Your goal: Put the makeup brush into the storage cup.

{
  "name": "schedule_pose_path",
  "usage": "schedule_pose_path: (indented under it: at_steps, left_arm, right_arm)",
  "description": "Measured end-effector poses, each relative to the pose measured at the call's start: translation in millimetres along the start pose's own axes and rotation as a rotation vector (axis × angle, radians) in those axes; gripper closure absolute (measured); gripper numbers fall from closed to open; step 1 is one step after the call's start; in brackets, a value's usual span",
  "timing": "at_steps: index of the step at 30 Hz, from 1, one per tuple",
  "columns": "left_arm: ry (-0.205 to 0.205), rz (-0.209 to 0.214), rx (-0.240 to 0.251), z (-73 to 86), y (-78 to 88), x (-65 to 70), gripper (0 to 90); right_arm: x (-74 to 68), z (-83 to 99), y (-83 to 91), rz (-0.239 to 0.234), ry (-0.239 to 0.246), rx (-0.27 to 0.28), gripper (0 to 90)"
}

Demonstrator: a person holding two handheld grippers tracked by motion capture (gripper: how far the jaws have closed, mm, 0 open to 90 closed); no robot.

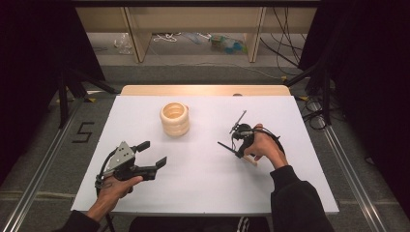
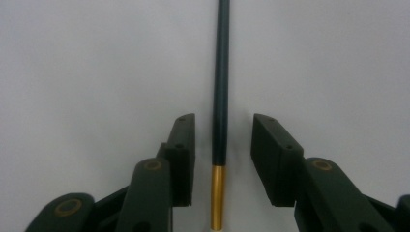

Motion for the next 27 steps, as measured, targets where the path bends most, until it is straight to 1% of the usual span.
schedule_pose_path:
  at_steps: [4, 5, 13, 17, 20, 22, 24, 25, 27]
  left_arm:
    - [0.002, 0.0, 0.001, -0.1, -0.2, -0.1, 15.7]
    - [0.002, 0.0, 0.001, -0.1, -0.2, -0.1, 15.7]
    - [0.001, -0.002, 0.002, -0.4, -0.3, -0.1, 15.7]
    - [0.002, -0.002, 0.004, -0.6, 0.0, 0.0, 15.7]
    - [-0.001, -0.002, 0.001, -0.4, 0.1, 0.0, 15.7]
    - [0.0, -0.002, 0.001, -0.4, 0.0, 0.0, 15.7]
    - [0.001, -0.002, 0.002, -0.4, -0.1, 0.0, 15.7]
    - [0.0, -0.002, 0.001, -0.4, 0.0, 0.0, 15.7]
    - [0.0, -0.002, 0.0, -0.3, -0.1, 0.0, 15.7]
  right_arm:
    - [0.1, 0.5, -0.8, -0.006, 0.0, -0.004, 63.6]
    - [-0.7, 0.5, -0.7, -0.009, -0.009, -0.011, 63.9]
    - [0.1, 1.9, -2.5, -0.016, 0.01, -0.033, 66.0]
    - [0.2, 1.9, -3.8, -0.019, 0.005, -0.037, 66.5]
    - [1.1, 1.4, -3.2, -0.012, 0.002, -0.037, 67.2]
    - [2.6, 0.9, -3.9, -0.007, 0.021, -0.028, 67.9]
    - [2.8, 0.5, -4.0, -0.01, 0.025, -0.03, 68.2]
    - [1.5, 0.3, -3.5, -0.012, 0.01, -0.039, 68.6]
    - [2.5, 0.1, -5.0, -0.01, 0.014, -0.032, 69.0]
Point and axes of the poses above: each handheld gripper's, and its own axes: y roughly backward along the jaws, z roughly out of its underside, x roughly to its right, the point moved 8 cm from there along -y, roughly forward along the jaws, and after that the axes turned 14 degrees about y, right-handed, at the moved point
